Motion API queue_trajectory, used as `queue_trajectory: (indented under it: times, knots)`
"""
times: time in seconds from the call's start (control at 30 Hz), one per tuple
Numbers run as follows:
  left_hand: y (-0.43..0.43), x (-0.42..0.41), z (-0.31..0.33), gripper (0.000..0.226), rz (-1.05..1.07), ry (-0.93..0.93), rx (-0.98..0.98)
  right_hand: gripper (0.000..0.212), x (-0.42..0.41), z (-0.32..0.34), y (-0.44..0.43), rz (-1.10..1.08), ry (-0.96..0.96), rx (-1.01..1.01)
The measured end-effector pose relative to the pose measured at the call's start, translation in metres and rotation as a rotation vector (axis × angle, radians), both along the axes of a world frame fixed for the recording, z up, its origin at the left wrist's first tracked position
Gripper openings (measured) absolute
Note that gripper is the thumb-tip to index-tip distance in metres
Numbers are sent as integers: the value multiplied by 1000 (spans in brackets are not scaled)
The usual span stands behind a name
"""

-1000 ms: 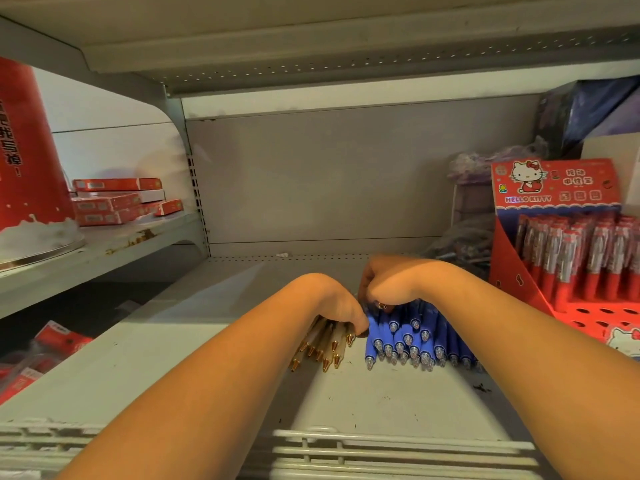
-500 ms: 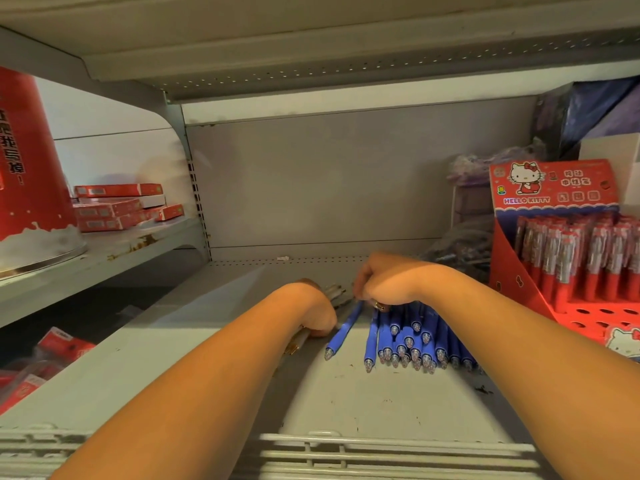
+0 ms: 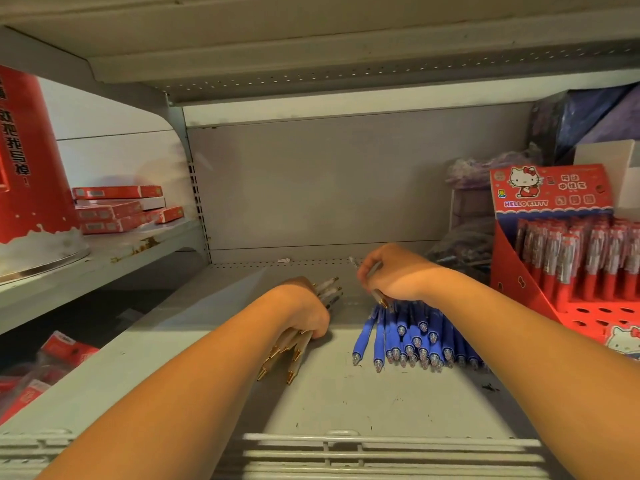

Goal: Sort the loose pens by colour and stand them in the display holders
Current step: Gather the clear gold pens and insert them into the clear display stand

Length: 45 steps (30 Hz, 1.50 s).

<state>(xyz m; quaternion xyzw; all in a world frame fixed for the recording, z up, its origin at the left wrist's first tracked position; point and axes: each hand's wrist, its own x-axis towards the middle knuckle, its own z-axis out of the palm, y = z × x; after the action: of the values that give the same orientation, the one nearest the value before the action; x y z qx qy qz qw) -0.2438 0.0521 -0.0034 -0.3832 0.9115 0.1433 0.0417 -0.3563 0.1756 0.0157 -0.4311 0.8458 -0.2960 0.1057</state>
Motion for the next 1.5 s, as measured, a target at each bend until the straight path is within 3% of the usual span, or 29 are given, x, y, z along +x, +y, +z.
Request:
queue_trajectory:
  times: [0.13, 0.27, 0.37, 0.47, 0.57, 0.73, 0.83, 0.93, 1.07, 1.2, 1.33, 1.5]
  knots:
    - [-2, 6, 0, 14, 16, 109, 71, 31, 1, -3, 0, -57, -35, -51]
    - [-10, 9, 11, 20, 9, 418, 218, 27, 0, -3, 1, -113, -136, -215]
    - [-11, 10, 19, 31, 48, 657, 299, 25, 3, 1, 4, -122, -270, -398]
    - [-10, 11, 23, 56, 21, 886, 389, 35, 10, 9, 9, -97, -463, -581]
    - [-4, 10, 28, 55, -36, 1034, 451, 38, 21, 16, 22, -53, -596, -731]
    - [26, 15, 36, 67, -237, 1115, 560, 29, 38, 14, 60, 24, -611, -909]
    - [53, 13, 42, 45, -396, 1176, 641, 39, 44, 12, 87, 39, -582, -969]
    - [82, 9, 45, 36, -537, 1181, 706, 51, 46, 10, 116, 34, -523, -1009]
    - [116, -1, 43, 26, -688, 1228, 728, 48, 46, 9, 159, 19, -448, -1043]
    - [162, -12, 38, 33, -723, 1272, 749, 59, 38, 5, 214, -21, -461, -1043]
    - [216, -22, 41, 53, -695, 1373, 802, 64, 28, -1, 276, 0, -456, -1005]
    - [290, -44, 32, 52, -649, 1389, 825, 72, 7, -2, 355, -18, -459, -972]
